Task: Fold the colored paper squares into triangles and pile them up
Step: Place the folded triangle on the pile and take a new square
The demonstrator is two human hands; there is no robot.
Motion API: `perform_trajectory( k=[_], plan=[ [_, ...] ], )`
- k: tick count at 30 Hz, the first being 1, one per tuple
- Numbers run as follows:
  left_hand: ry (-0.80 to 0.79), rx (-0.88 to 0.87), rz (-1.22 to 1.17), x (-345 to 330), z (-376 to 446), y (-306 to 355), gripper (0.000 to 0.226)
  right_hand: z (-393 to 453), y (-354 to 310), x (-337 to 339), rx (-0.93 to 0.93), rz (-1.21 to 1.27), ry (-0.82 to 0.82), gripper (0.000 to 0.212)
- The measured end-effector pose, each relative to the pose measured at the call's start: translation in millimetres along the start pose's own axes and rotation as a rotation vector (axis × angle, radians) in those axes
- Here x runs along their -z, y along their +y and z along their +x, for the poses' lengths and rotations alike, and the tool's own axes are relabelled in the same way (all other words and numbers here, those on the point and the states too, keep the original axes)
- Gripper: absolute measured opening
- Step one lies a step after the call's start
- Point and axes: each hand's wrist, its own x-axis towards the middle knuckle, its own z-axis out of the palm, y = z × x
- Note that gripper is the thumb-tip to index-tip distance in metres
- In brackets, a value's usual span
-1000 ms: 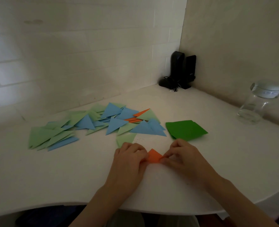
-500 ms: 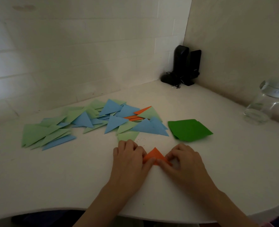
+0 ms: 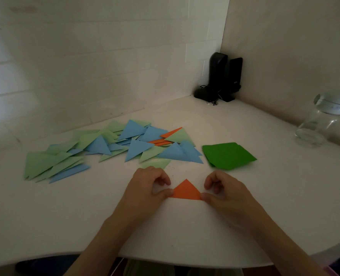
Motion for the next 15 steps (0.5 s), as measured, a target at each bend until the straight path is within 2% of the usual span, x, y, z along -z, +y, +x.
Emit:
perform_trajectory(
  k=[4, 7, 10, 15],
  plan=[
    [-0.036, 0.030, -0.025, 12, 3, 4, 0.016, -1, 2, -2, -0.001, 0.027, 0.011, 0.026],
    [0.030, 0.001, 0.017, 6, -3, 16, 0.009, -2, 2, -3, 0.023, 0.026, 0.026, 0.027],
    [0.056, -0.068, 0.128, -10, -14, 27, 0.019, -3, 3, -5, 0.046, 0.002, 0.040, 0.029],
    [0.065, 0.003, 0.230, -21, -15, 40, 0.030, -3, 6, -6, 0.107, -0.042, 0.055, 0.030]
  ],
)
